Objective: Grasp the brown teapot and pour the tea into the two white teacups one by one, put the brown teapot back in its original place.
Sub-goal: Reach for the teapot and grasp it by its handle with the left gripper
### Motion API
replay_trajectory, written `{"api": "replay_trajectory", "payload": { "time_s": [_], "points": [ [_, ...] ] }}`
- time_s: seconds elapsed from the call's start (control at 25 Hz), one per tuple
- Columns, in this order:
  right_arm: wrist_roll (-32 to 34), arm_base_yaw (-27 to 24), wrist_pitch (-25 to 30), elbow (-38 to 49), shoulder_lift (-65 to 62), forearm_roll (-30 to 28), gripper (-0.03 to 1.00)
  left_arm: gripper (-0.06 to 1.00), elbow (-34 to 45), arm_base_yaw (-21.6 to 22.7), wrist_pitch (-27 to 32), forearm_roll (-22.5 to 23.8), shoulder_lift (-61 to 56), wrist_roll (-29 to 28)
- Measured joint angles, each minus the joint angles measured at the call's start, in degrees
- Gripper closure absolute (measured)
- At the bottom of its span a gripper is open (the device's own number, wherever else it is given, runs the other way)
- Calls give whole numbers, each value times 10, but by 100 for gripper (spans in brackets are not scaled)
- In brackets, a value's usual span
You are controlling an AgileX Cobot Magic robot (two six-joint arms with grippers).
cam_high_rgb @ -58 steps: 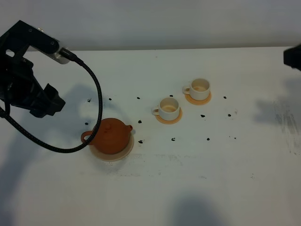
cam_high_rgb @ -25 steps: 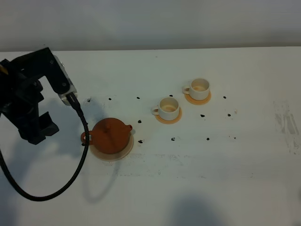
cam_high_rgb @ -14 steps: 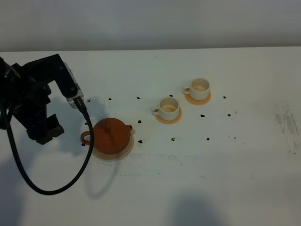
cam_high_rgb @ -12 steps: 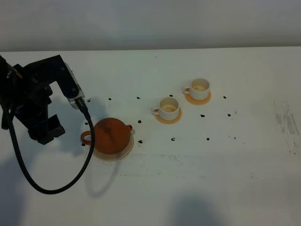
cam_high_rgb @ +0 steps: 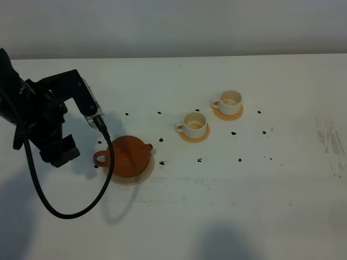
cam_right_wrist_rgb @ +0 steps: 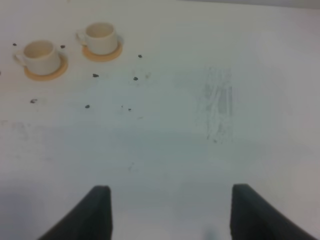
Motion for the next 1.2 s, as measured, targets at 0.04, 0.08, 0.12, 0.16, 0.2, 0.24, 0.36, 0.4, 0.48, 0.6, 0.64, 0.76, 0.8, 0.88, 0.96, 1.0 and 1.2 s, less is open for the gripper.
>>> {"api": "replay_trajectory", "payload": {
  "time_s": [0.04, 0.08, 0.12, 0.16, 0.2, 0.24, 0.36, 0.4, 0.48, 0.6, 0.64, 0.76, 0.8, 0.88, 0.96, 1.0, 1.2],
  "points": [
    [0, 0, 0, 0, 0, 0, 47, 27, 0, 0, -2, 0, 1, 0],
    [0, 0, 0, 0, 0, 0, 47, 27, 0, 0, -6, 0, 1, 0],
    [0, -2, 0, 0, 0, 1, 47, 27, 0, 0, -9, 0, 1, 0],
    [0, -7, 0, 0, 0, 1, 47, 27, 0, 0, -10, 0, 1, 0],
    [0, -17, 0, 0, 0, 1, 47, 27, 0, 0, -11, 0, 1, 0],
    [0, -28, 0, 0, 0, 1, 47, 27, 0, 0, -11, 0, 1, 0],
    [0, -68, 0, 0, 0, 3, 47, 27, 0, 0, -11, 0, 1, 1],
    [0, -78, 0, 0, 0, 3, 47, 27, 0, 0, -11, 0, 1, 1],
    [0, -87, 0, 0, 0, 7, 47, 27, 0, 0, -11, 0, 1, 1],
    [0, -87, 0, 0, 0, 10, 47, 27, 0, 0, -11, -1, 1, 1],
    [0, -88, 0, 0, 0, 11, 47, 27, 0, 0, -11, -2, 1, 1],
    [0, -88, 0, 0, 0, 12, 47, 27, 0, 0, -12, -9, 1, 1],
    [0, -88, 0, 0, 0, 12, 47, 27, 0, 0, -11, -11, 1, 1],
    [0, -88, 0, 0, 0, 12, 47, 27, 0, 0, -10, -14, 1, 1],
    [0, -88, 0, 0, 0, 12, 47, 27, 0, 0, -7, -18, 1, 1],
    [0, -88, 0, 0, 0, 12, 47, 27, 0, 0, -5, -23, 1, 1],
    [0, -88, 0, 0, 0, 12, 47, 27, 0, 0, 1, -29, 1, 1]
  ]
}}
